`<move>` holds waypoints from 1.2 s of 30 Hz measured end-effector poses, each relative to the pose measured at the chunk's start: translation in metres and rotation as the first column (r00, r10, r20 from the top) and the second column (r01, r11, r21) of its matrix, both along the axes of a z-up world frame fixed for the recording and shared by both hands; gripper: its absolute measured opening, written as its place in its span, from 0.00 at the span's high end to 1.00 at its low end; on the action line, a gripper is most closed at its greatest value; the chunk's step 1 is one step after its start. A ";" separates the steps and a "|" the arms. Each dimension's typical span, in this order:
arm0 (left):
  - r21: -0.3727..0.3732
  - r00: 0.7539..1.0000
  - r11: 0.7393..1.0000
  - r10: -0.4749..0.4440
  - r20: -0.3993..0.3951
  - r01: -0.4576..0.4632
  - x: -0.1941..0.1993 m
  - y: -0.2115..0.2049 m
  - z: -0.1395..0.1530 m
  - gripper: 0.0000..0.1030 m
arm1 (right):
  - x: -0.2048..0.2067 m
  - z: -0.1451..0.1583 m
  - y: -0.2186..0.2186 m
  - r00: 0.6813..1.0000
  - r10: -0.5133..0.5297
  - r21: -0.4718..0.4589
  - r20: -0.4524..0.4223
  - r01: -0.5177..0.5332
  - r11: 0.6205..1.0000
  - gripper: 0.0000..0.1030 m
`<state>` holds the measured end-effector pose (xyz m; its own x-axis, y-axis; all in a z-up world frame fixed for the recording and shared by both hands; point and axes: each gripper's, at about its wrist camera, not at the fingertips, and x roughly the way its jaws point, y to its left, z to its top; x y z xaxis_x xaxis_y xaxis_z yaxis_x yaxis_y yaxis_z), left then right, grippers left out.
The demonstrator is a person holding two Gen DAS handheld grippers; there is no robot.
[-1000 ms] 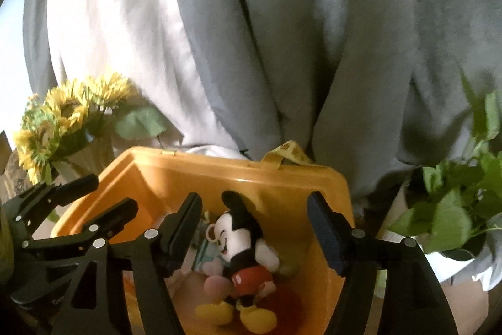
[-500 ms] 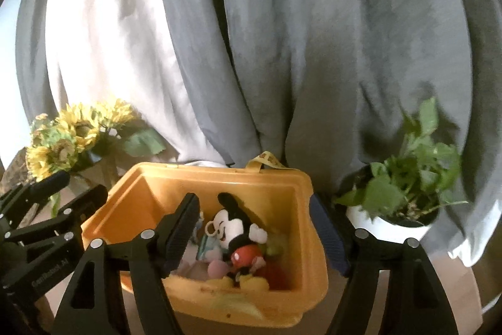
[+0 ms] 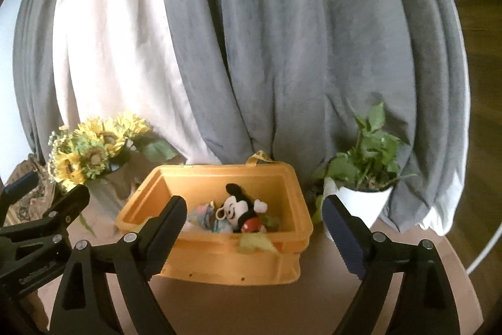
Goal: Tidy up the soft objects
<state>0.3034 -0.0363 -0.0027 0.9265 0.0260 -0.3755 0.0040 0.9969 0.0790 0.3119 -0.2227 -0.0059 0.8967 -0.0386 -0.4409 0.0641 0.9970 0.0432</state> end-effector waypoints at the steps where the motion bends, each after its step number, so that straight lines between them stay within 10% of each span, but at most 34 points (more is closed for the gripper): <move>1: 0.003 1.000 1.000 -0.005 0.005 0.005 -0.006 0.004 0.002 0.00 | -0.007 0.002 0.003 1.000 -0.009 0.002 0.003 0.009 1.000 0.13; 16: 0.000 0.988 0.988 -0.156 0.005 0.156 -0.064 0.045 0.008 0.00 | -0.097 0.013 0.053 0.986 -0.163 -0.009 0.017 0.163 0.987 0.13; 36: -0.018 0.992 0.994 -0.106 0.061 0.108 -0.175 0.037 0.026 0.00 | -0.197 0.037 0.051 0.983 -0.177 -0.021 0.047 0.178 0.984 0.09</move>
<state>0.1279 0.0003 0.0236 0.9442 -0.0818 -0.3191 0.1066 0.9924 0.0609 0.1145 -0.1714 0.0313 0.8934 -0.2090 -0.3978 0.2383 0.9709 0.0252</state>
